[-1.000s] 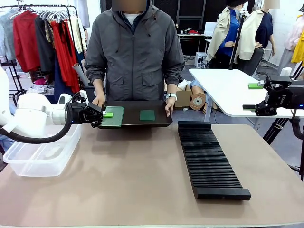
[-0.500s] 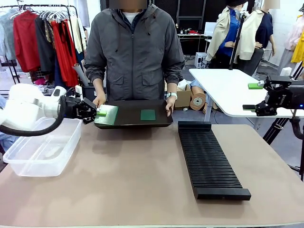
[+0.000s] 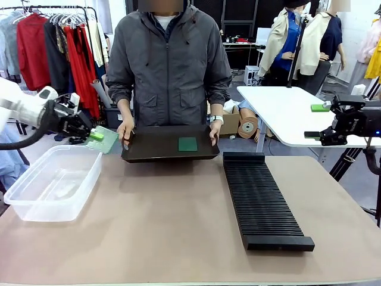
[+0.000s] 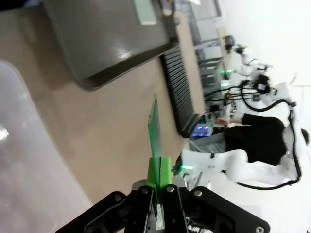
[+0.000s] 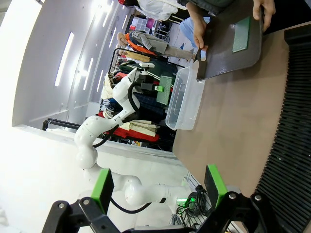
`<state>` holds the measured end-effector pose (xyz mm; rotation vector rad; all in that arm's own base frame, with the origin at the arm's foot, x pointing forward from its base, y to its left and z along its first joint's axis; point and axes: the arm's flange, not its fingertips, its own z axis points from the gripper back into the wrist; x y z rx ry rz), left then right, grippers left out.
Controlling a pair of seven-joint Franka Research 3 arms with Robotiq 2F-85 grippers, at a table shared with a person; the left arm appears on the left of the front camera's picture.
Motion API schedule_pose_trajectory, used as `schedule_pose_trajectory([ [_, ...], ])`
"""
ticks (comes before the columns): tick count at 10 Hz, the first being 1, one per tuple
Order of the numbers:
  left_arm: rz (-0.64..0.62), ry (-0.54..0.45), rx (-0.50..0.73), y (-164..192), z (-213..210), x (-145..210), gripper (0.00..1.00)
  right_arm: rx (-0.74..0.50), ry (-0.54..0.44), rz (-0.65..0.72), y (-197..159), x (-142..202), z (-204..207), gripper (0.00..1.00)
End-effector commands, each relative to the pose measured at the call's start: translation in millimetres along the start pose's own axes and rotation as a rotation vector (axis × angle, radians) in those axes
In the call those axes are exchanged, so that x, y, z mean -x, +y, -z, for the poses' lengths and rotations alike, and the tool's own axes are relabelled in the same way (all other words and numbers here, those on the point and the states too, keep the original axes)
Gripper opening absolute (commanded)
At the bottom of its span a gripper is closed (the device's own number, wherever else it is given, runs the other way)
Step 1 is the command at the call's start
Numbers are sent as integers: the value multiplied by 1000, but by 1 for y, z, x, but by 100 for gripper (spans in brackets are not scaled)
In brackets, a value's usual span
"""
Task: Sort PCBs into racks and boxes based on the side picked up.
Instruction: If the short side of the Blank PCB is picked up, insert it into the PCB Rack ; if the long side is picked up, place it in the Organizing box.
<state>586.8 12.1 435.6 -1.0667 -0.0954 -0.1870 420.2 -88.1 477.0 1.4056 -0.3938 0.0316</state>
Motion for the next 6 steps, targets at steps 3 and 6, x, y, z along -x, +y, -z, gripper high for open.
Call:
schedule_pose_trajectory([
  [3,58,33,-355,-20,-36,9,0,1,13,1,3,0,-2,100],
  [6,27,-48,-507,-28,-57,20,0,1,13,1,3,0,-2,100],
])
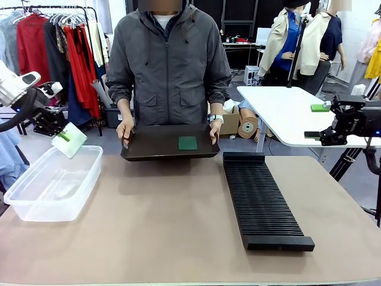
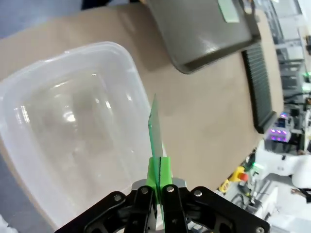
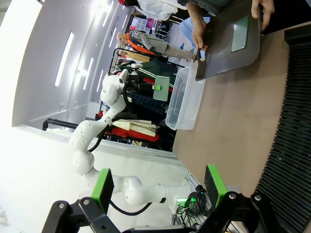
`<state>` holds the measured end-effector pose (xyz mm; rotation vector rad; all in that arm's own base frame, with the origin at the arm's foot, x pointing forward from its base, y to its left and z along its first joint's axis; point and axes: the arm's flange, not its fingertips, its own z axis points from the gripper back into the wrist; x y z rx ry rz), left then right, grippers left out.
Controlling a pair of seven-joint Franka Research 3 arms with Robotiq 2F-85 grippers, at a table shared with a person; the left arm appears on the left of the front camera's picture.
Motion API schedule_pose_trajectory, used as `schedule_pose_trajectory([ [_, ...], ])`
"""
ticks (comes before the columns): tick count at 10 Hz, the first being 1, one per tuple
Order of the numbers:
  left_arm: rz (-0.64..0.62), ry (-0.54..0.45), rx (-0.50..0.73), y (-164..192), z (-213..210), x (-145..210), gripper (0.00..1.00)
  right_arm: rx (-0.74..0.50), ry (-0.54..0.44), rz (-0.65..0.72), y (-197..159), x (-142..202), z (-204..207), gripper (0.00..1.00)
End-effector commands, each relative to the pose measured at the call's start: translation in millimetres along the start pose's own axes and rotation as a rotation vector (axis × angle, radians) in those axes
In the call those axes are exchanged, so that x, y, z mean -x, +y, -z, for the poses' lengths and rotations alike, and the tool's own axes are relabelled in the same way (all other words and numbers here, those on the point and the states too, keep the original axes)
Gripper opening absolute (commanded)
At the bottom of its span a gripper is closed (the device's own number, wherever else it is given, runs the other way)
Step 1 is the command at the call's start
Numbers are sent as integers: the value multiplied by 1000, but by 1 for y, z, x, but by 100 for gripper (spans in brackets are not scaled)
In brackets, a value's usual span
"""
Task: Sort PCBs into racks and boxes based on the side picked up.
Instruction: If the short side of the Blank PCB is picked up, insert it into the PCB Rack ; if the long side is picked up, place it in the Organizing box.
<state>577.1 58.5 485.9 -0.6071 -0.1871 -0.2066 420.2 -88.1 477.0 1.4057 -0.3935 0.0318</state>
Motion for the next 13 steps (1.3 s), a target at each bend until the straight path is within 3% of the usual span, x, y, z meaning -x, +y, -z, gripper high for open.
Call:
schedule_pose_trajectory([
  [1,-61,-10,-101,-9,4,21,0,1,13,1,3,-1,-2,100],
  [7,-79,42,-212,10,33,35,0,1,13,1,3,-1,-2,100],
  [13,-117,35,-179,56,72,36,0,1,13,1,3,-1,-2,100],
])
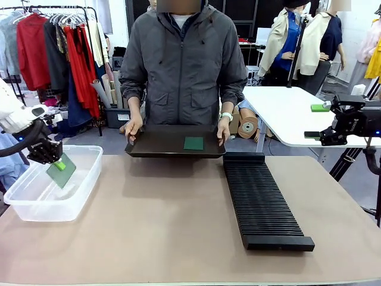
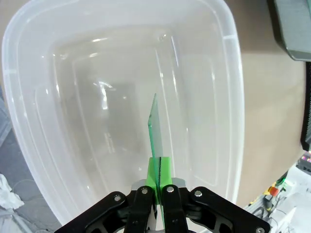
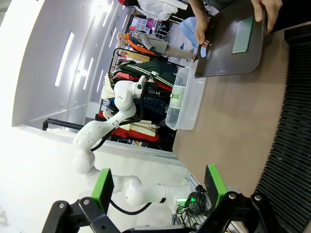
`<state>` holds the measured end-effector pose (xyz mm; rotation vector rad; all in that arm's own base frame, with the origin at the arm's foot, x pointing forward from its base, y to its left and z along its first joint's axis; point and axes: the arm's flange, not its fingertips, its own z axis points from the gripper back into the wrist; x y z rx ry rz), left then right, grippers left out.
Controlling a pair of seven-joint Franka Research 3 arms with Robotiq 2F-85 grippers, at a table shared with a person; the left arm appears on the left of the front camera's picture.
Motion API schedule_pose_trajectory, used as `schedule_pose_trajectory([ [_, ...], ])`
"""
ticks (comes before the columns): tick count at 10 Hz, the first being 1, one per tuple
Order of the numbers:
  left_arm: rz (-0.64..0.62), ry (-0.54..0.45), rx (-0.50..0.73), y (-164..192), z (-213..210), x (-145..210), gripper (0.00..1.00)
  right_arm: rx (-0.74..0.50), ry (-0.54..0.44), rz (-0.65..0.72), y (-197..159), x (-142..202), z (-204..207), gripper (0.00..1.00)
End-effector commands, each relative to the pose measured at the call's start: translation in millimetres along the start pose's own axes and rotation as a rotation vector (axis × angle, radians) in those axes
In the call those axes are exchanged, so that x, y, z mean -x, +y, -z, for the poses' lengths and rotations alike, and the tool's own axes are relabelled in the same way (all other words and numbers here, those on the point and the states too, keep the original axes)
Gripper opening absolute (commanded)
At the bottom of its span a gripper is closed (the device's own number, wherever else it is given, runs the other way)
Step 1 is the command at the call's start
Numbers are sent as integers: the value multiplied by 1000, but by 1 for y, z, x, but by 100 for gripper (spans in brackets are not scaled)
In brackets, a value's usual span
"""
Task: Sort PCBs into racks and boxes based on the side picked up.
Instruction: If the short side of the Blank PCB is picked up, insert it into the PCB Rack ; if the long side is picked up, place it in the Organizing box.
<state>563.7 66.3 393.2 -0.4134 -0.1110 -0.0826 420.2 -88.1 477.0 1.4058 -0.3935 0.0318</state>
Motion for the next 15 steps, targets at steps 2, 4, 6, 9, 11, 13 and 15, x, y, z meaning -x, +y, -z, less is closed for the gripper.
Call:
schedule_pose_trajectory([
  [2,-3,-21,51,12,20,0,0,1,13,1,3,-1,-2,100],
  [4,-27,-20,82,21,33,-1,0,1,13,1,3,-1,-2,100],
  [6,-39,-12,97,24,41,-3,0,1,13,1,3,-1,-2,100],
  [9,-55,14,119,28,54,-5,6,1,13,1,3,-1,-2,100],
  [11,-46,17,114,28,56,-8,44,1,13,1,3,-1,-2,100],
  [13,-21,0,94,23,49,-13,83,1,13,1,3,-1,-2,100],
  [15,-2,-7,75,12,36,-16,100,1,13,1,3,-1,-2,100],
])
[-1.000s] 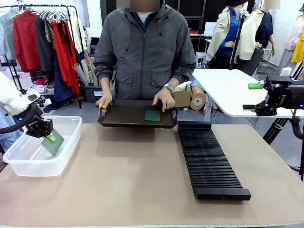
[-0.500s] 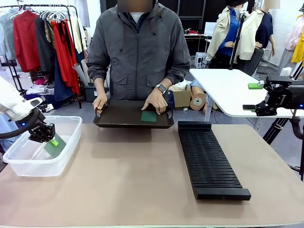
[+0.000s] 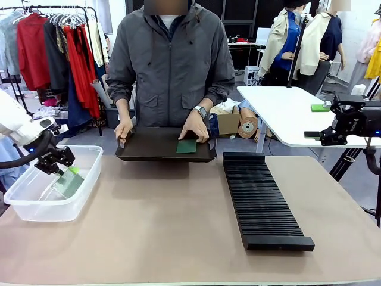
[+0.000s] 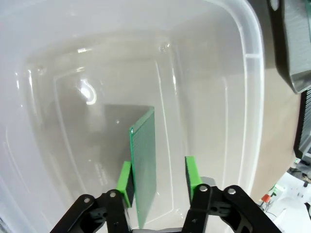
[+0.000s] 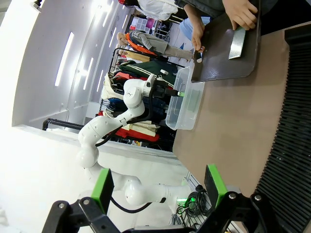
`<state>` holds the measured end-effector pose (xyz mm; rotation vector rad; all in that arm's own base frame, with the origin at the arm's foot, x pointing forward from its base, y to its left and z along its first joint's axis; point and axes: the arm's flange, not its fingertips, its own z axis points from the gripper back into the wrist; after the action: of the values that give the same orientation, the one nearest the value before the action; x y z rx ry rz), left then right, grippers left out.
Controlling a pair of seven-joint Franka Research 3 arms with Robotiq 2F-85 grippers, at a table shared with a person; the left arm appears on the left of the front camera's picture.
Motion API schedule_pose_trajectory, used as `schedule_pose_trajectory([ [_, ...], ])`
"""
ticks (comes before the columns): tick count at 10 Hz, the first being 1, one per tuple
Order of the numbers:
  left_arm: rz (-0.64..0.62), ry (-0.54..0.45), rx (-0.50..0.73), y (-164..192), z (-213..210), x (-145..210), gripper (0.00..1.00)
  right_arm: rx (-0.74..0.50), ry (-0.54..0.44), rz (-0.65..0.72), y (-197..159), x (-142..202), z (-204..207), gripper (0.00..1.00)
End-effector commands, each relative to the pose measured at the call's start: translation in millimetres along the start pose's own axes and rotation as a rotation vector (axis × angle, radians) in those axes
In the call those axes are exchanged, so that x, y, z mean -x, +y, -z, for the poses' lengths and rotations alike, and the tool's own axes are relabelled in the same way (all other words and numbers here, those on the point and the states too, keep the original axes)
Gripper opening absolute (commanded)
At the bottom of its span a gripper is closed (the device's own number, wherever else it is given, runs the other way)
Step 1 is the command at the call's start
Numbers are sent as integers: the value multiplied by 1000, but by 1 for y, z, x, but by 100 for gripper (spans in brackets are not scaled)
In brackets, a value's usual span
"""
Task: Sort PCBs into racks and boxes based on the side picked up.
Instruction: If the short side of the Blank PCB is picked up, insert it into the PCB Rack ; if the long side is picked up, place it in the Organizing box.
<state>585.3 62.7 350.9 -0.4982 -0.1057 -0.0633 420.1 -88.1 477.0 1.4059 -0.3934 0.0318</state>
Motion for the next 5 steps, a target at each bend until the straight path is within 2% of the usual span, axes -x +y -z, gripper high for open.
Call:
schedule_pose_trajectory([
  [1,25,-1,-20,-9,-10,0,100,1,12,1,3,-1,-2,100],
  [5,68,2,-116,-31,-31,3,100,1,12,1,3,-1,-2,100],
])
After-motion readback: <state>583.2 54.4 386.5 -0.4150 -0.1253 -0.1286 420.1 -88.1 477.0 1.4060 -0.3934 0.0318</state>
